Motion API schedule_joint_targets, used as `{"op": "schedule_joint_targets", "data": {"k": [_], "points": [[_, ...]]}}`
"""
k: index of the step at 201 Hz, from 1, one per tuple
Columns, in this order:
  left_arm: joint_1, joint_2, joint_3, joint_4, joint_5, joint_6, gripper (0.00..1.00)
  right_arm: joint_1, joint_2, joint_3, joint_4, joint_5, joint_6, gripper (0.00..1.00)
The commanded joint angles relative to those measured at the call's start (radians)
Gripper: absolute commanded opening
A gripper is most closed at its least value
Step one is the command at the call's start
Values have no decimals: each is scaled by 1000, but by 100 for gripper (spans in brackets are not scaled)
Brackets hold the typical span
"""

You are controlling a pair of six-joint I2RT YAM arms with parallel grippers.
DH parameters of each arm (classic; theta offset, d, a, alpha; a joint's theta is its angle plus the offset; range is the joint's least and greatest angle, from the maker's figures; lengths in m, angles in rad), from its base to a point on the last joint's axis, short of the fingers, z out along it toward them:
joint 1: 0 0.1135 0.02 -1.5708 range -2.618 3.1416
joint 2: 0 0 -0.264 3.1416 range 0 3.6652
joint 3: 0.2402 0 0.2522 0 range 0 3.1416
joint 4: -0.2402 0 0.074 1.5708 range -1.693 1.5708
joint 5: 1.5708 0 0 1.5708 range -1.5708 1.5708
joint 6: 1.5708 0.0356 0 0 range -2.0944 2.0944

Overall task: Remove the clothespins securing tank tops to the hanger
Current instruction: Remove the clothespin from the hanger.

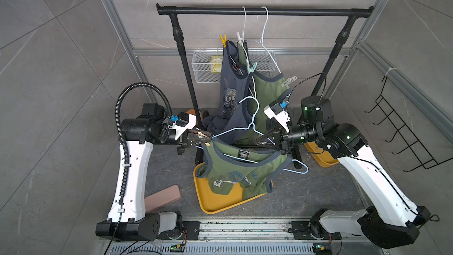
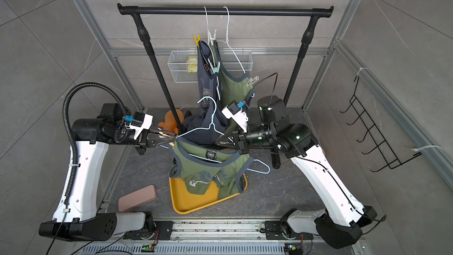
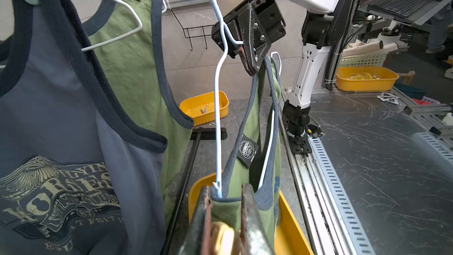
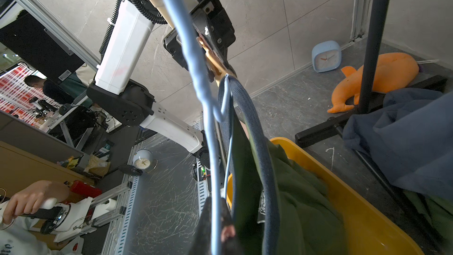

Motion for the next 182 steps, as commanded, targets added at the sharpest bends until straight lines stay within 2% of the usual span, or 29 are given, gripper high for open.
{"op": "schedule_joint_targets", "data": {"k": [1, 38, 75, 120, 148, 182], "points": [[2, 6, 18, -8, 22, -17, 0, -5, 4, 5, 50, -24, 9, 0], [3, 7, 19, -6, 18, -23, 0, -4, 15, 1, 46, -9, 8, 0], [1, 3, 32, 59, -3, -118, 0, -5, 27, -16, 40, 18, 3, 0], [4, -6, 61, 76, -27, -169, 0, -5, 51, -38, 1, 59, -31, 0], [3, -18, 69, 133, -48, -260, 0, -5, 63, -66, -3, 89, -54, 0], [3, -63, 69, 216, -134, -395, 0, 16, 72, -134, -4, 176, -99, 0]]}}
